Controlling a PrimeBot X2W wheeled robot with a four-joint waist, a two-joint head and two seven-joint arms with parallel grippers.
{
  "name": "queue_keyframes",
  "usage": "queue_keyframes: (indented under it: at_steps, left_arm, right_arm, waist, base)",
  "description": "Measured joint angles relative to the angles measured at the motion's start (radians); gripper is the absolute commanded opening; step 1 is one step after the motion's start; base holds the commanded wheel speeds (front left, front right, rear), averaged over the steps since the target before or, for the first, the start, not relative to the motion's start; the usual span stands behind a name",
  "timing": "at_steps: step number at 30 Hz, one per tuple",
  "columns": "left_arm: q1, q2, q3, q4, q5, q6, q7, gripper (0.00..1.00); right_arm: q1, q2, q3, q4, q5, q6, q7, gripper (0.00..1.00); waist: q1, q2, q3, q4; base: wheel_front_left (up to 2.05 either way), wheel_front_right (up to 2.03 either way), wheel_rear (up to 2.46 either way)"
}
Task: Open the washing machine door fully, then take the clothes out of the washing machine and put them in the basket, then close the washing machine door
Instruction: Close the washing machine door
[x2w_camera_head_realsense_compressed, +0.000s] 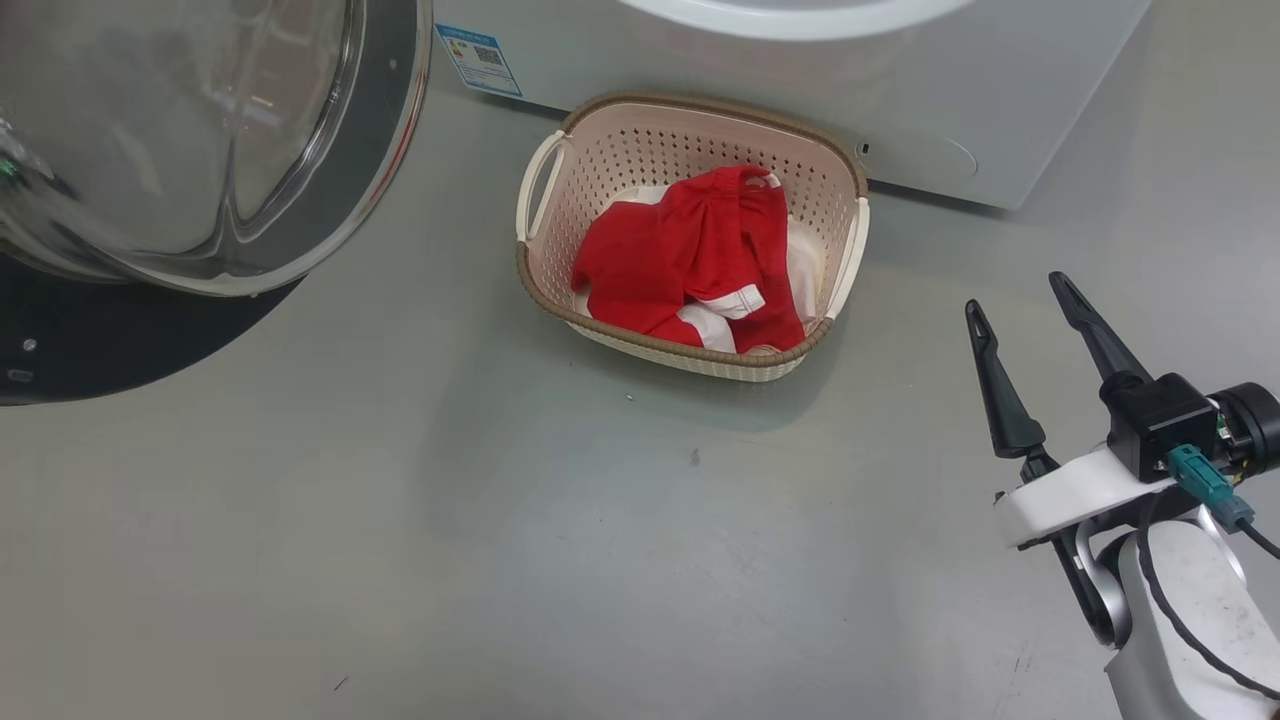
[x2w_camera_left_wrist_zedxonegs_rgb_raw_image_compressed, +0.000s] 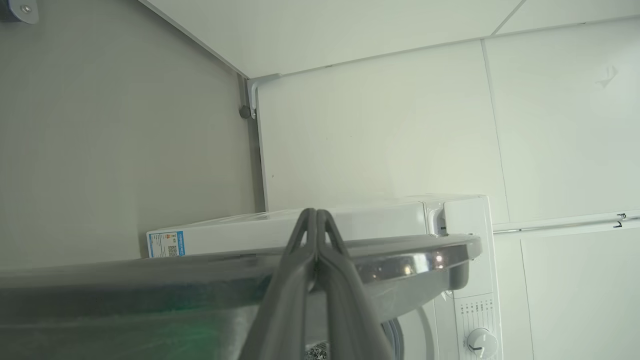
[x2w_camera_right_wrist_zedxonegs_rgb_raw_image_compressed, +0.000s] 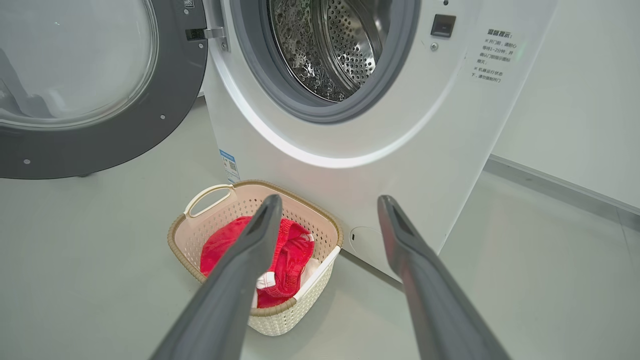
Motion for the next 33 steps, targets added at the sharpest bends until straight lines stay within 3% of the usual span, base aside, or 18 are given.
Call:
queue_keyframes:
  at_steps: [33]
  left_arm:
    - [0.143,0.017,-0.063,-0.081,-0.097,-0.071,0.352,0.00]
  right_arm:
    - [0.004,0.048,0.007,0.045,0.032,-0.009,-0.024,1.00]
  waist:
    - [-0.0001,0.0000,-0.076,-0.010]
  base:
    - [0.00,0.00,0.00]
